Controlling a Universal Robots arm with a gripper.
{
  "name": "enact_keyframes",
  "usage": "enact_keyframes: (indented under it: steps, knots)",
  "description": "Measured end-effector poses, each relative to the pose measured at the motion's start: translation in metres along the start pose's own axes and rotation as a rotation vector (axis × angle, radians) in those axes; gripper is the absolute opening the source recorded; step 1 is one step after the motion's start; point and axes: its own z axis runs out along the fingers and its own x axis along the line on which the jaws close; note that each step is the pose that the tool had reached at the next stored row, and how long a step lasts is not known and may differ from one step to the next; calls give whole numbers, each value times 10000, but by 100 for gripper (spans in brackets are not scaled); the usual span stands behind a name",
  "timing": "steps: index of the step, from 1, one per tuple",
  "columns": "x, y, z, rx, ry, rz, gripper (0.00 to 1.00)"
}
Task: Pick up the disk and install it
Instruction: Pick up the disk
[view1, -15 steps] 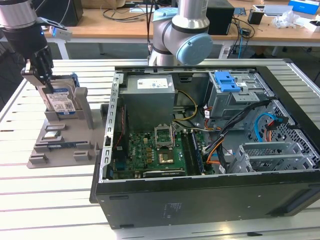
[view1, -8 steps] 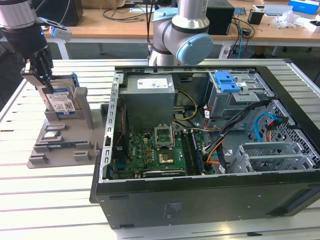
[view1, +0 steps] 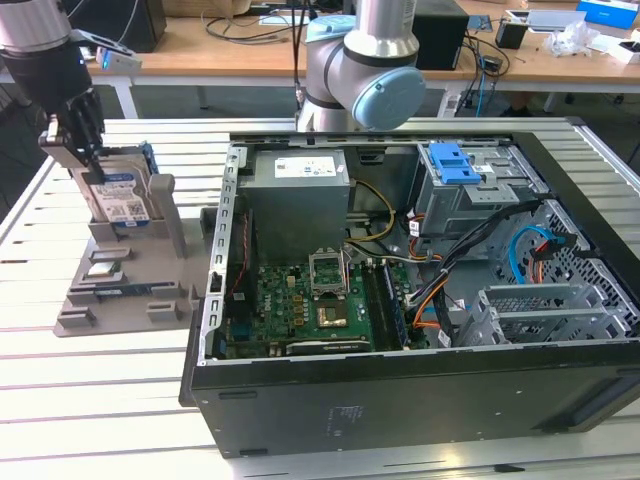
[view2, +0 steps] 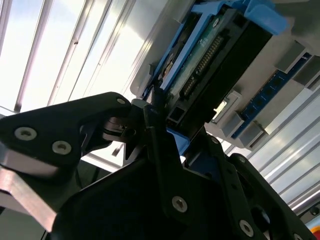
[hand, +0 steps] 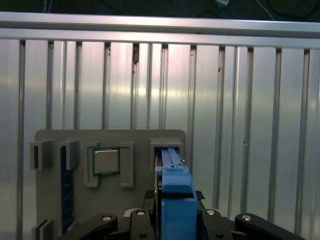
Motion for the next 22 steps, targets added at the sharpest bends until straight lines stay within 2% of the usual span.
enact_keyframes:
  steps: [5, 20, 22]
  knots:
    - [2, -2, -179, -1, 1, 0, 36]
    - [6, -4, -465, -1, 1, 0, 36]
    - [7, -5, -541, -1, 1, -1, 36]
